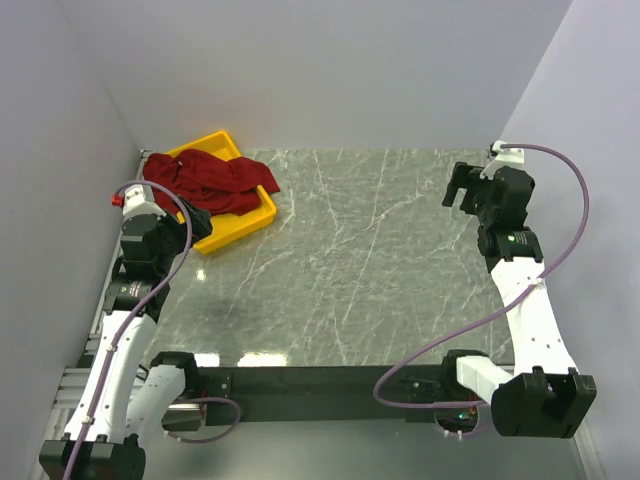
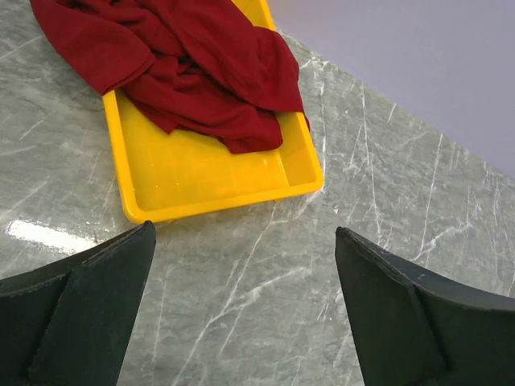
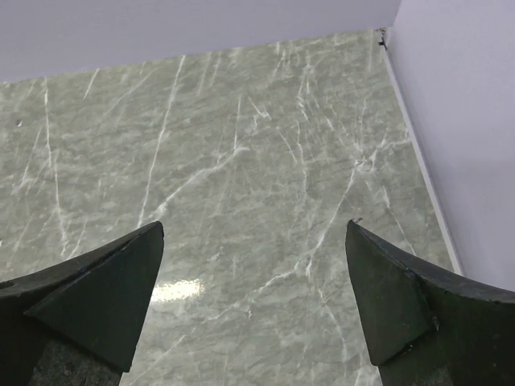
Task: Fold and stack the t-shirts
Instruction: Grab the tshirt from the pile
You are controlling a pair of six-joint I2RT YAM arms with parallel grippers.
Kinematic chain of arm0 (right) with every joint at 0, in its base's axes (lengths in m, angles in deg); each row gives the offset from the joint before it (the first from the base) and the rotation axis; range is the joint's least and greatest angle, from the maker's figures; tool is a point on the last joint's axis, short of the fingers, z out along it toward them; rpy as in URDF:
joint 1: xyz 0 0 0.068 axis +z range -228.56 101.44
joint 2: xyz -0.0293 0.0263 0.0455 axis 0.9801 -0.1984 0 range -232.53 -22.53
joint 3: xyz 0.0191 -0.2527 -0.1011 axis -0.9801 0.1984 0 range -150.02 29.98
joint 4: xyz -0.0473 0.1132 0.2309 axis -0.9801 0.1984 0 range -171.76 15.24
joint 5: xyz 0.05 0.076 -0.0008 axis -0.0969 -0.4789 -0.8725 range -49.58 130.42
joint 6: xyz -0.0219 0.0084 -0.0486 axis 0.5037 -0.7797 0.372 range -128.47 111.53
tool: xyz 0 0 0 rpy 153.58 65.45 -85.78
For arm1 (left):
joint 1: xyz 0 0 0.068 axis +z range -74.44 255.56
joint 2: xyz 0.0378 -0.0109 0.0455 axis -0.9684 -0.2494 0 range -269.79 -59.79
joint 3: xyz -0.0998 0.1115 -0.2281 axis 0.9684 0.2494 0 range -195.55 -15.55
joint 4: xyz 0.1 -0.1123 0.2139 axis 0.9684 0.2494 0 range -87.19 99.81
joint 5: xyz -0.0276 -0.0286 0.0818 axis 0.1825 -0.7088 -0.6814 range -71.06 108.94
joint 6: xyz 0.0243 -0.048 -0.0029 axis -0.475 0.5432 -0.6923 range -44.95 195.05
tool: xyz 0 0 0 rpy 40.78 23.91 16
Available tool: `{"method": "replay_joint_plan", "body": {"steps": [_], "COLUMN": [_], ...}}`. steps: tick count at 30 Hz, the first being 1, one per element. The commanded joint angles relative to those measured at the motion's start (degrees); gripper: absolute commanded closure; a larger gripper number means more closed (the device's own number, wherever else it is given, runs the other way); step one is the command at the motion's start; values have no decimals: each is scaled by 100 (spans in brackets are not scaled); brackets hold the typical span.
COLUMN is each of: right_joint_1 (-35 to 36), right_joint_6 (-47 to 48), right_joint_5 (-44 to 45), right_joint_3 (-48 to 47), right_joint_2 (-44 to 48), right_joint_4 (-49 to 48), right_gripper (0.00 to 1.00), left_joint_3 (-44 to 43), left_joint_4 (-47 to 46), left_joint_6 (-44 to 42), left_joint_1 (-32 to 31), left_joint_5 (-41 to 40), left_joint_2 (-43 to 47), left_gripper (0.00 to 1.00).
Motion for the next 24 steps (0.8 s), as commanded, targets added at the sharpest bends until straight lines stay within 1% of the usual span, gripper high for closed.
{"method": "replay_joint_plan", "body": {"steps": [1,3,4,5,7,8,10,11,14,15,16,18,19,24], "right_joint_1": [-10,-10,8,25,139,210,315,446,456,456,456,456,448,456], "right_joint_6": [65,415,800,1074,1627,2091,2341,2403,2508,2605,2693,2808,2825,2685], "right_joint_5": [-213,-590,-826,-1472,-2205,-2460,-2612,-2699,-3051,-3296,-3376,-3508,-3570,-3764], "right_joint_3": [-118,-145,-179,-206,-302,-346,-452,-478,-584,-628,-706,-725,-716,-760], "right_joint_2": [81,116,125,142,160,151,134,125,-24,-181,-244,-376,-402,-613], "right_joint_4": [-143,-116,-20,68,435,577,858,938,1280,1420,1596,1615,1589,1493], "right_gripper": [0,0,0,0,0,0,0,0,0,0,0,0,0,0], "left_joint_3": [-193,-220,-255,-273,-342,-360,-448,-475,-580,-624,-746,-1010,-1289,-2205], "left_joint_4": [-218,-183,-165,-157,-130,-95,-51,-7,10,28,28,238,309,827], "left_joint_6": [12,3,-14,-49,-85,-93,-129,-164,-286,-322,-383,-594,-664,-1016], "left_joint_1": [15,15,15,15,15,15,15,15,15,15,15,15,24,6], "left_joint_5": [115,150,193,237,343,369,431,440,475,475,475,615,651,651], "left_joint_2": [-9,-44,-105,-140,-272,-325,-465,-492,-659,-729,-947,-1255,-1614,-2819], "left_gripper": [1,1,1,1,1,1,1,1,1,1,1,1,1,1]}}
